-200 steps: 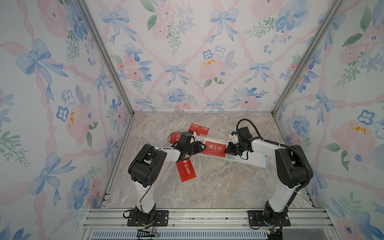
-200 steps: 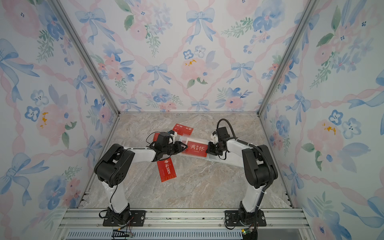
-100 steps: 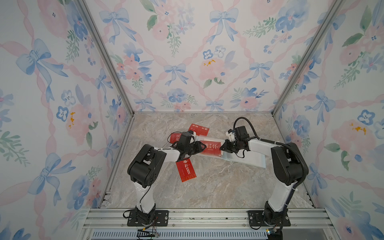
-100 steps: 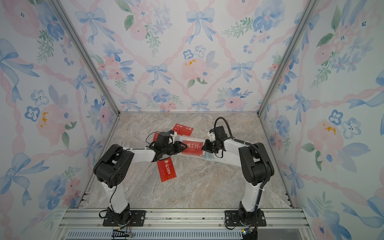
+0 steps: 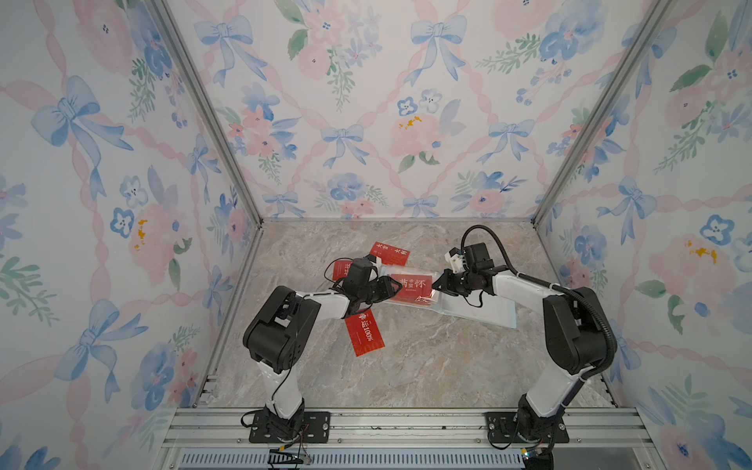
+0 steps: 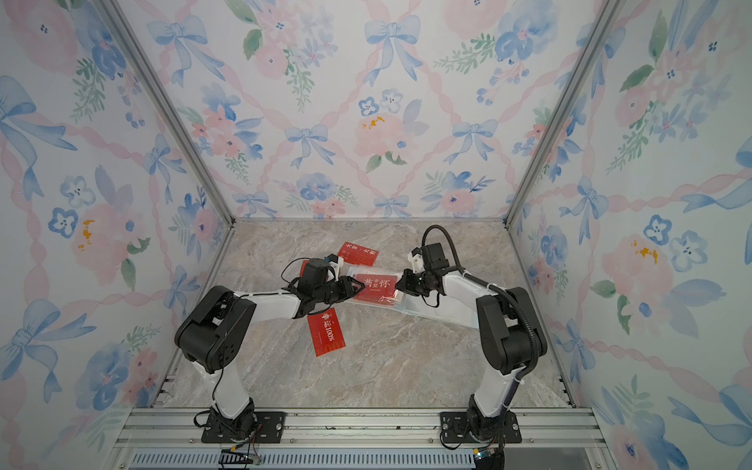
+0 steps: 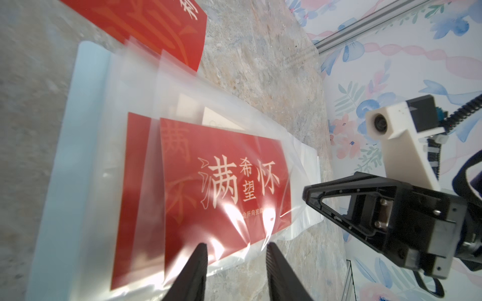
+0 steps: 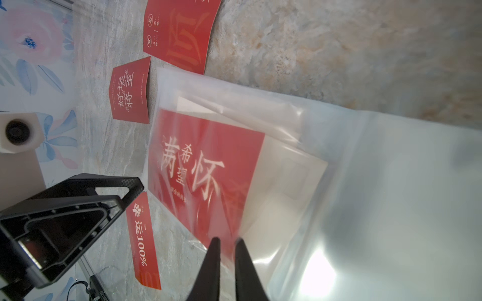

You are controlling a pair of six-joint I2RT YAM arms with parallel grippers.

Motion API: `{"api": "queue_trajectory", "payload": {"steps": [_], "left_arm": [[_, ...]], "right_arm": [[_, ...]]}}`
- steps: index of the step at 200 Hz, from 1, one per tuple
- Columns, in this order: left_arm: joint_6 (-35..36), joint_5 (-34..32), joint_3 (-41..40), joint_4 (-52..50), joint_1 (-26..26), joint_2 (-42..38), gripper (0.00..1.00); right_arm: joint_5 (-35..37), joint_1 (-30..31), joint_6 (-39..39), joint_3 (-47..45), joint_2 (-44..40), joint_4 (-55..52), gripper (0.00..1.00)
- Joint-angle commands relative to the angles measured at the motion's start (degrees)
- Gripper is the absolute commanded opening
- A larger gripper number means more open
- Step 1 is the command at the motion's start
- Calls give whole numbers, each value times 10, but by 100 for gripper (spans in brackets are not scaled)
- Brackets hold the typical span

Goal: Place the photos into the photo albums
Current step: Insert the photo into the photo album, then adjust the photo at the center of the board.

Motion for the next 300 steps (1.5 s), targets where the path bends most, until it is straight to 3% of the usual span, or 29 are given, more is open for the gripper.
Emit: {"api": "queue_trajectory", "payload": {"steps": [1,75,115,211,300], "left_arm": [[6,4,-21,2,12,-24,40],[13,4,-102,2,47,-107,40],[13,2,-172,-5,65,-168,40],[9,-6,-264,-59,107,-317,41],[-12,-29,-365,-113,112,-431,42]], "right_arm": [[17,1,-27,-12,-28,-39,14],[51,13,-39,-39,-96,-85,17],[72,61,-32,-37,-114,-103,17],[86,184,-2,-3,-40,-63,18],[82,244,-11,66,15,-89,19]]}}
